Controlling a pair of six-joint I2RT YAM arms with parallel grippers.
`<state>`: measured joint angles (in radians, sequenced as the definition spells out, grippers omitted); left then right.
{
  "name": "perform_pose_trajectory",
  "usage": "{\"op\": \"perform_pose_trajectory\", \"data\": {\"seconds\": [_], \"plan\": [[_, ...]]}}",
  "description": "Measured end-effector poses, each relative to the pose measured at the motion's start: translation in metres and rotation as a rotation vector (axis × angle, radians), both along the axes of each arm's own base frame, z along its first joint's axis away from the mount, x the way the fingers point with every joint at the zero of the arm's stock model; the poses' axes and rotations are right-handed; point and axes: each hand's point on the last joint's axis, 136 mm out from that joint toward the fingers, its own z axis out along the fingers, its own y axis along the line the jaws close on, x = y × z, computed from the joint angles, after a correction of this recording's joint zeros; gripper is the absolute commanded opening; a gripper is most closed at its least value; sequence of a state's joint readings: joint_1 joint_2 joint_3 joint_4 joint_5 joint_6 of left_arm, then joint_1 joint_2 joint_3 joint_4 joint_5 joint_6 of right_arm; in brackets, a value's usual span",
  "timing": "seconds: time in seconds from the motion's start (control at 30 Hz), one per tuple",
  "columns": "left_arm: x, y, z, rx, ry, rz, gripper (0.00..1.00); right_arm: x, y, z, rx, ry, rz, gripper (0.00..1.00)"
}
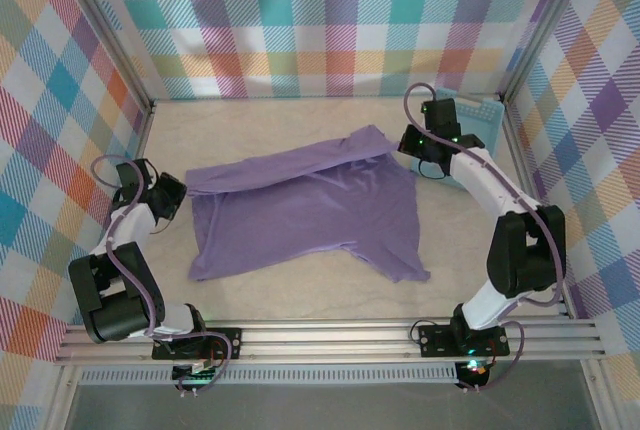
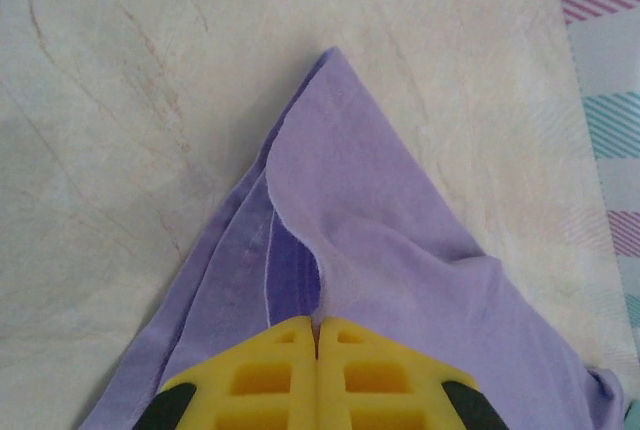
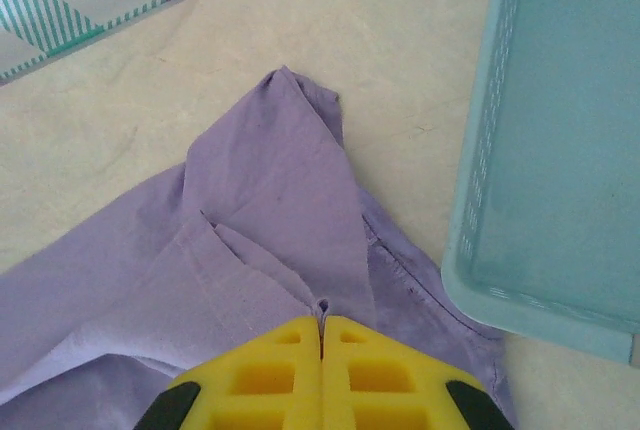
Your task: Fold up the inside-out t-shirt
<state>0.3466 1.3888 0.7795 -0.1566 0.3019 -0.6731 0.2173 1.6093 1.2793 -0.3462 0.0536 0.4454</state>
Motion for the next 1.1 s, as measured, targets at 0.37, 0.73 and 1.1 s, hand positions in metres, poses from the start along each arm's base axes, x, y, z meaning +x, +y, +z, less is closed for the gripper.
{"op": "perform_pose_trajectory", "data": {"seconds": [0.37, 0.73, 1.1], "plan": [[-0.042, -0.007, -0.063, -0.029, 0.224, 0.031, 0.22, -0.056, -0.006, -0.091, 0.035, 0.240, -0.041, 0.27], [-0.010, -0.015, 0.045, 0.187, 0.083, 0.017, 0.58, -0.001, 0.037, -0.003, 0.032, 0.051, 0.071, 0.57], [0.075, -0.072, -0.019, 0.109, 0.147, -0.197, 0.56, 0.114, 0.110, -0.082, 0.062, 0.116, 0.214, 0.53]]}}
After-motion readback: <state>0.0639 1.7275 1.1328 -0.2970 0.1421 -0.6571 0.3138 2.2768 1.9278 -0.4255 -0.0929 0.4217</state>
